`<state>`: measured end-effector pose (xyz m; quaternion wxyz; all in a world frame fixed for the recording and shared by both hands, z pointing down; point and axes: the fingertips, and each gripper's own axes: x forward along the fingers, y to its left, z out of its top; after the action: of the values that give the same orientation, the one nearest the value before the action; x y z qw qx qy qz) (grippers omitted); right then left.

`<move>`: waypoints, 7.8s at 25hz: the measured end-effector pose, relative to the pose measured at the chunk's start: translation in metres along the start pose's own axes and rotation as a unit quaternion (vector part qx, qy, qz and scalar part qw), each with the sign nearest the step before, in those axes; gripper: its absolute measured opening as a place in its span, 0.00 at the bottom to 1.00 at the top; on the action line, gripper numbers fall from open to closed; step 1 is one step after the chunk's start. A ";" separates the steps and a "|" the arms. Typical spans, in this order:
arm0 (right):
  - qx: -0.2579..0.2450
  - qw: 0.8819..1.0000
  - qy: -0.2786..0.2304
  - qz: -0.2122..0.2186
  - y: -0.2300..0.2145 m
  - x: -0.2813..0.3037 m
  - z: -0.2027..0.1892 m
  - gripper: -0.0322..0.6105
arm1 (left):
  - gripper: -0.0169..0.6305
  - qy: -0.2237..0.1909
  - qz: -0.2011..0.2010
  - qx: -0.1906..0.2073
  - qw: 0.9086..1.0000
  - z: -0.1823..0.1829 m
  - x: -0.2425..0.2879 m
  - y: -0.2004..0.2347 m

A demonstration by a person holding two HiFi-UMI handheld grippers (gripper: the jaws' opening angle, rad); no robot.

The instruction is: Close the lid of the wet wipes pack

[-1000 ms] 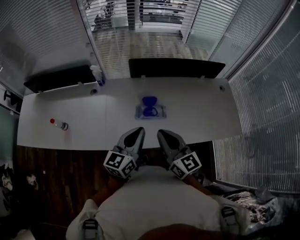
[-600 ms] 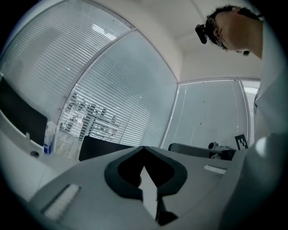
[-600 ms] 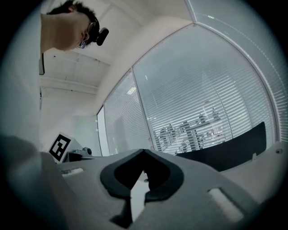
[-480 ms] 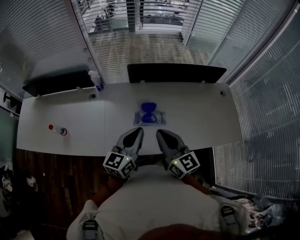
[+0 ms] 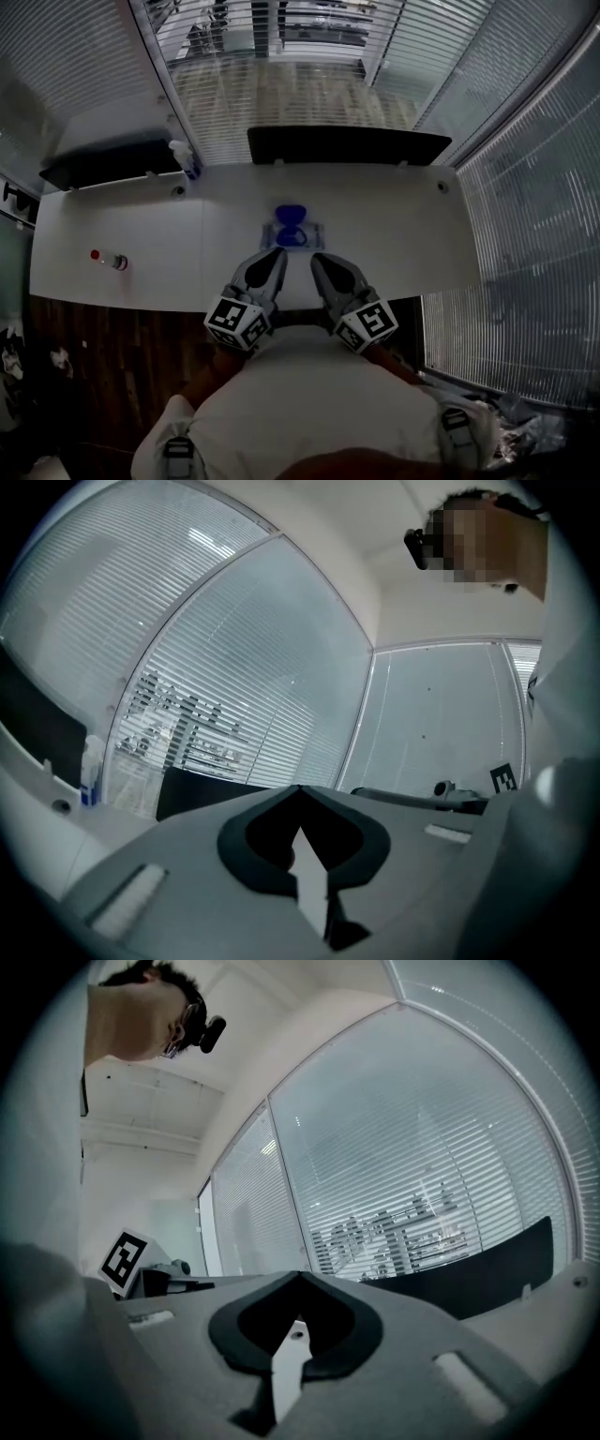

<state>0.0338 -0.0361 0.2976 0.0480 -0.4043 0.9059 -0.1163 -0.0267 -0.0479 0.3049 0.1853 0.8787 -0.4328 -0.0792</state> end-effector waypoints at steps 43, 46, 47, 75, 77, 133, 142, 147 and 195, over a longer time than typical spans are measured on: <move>-0.049 0.982 0.181 0.016 -0.137 0.093 -0.170 0.05 | 0.03 0.199 0.104 -0.034 0.974 -0.189 0.055 0.161; -0.061 0.977 0.203 0.015 -0.151 0.100 -0.188 0.05 | 0.03 0.224 0.108 -0.027 0.968 -0.212 0.058 0.180; -0.063 0.976 0.208 0.014 -0.156 0.103 -0.194 0.05 | 0.03 0.233 0.110 -0.025 0.966 -0.221 0.059 0.185; -0.083 0.931 0.356 -0.005 -0.286 0.173 -0.345 0.05 | 0.03 0.350 0.123 -0.063 0.926 -0.351 0.077 0.231; -0.082 0.929 0.360 0.004 -0.288 0.177 -0.348 0.05 | 0.03 0.354 0.123 -0.060 0.925 -0.352 0.078 0.230; -0.230 0.889 0.354 0.176 -0.167 0.118 -0.377 0.05 | 0.03 0.365 0.134 -0.011 0.921 -0.355 0.080 0.232; -0.243 0.879 0.379 0.160 -0.175 0.119 -0.384 0.05 | 0.03 0.369 0.132 0.002 0.920 -0.360 0.084 0.230; -0.241 0.874 0.396 0.143 -0.178 0.120 -0.387 0.05 | 0.03 0.368 0.131 -0.027 0.920 -0.363 0.086 0.234; -0.041 0.998 0.012 0.054 -0.014 0.013 0.019 0.05 | 0.03 0.012 0.063 0.041 0.997 0.007 0.029 -0.002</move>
<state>0.0380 -0.0582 0.2829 0.0268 -0.3550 0.9310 -0.0806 -0.0097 -0.0712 0.2978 0.1592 0.8575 -0.4876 -0.0396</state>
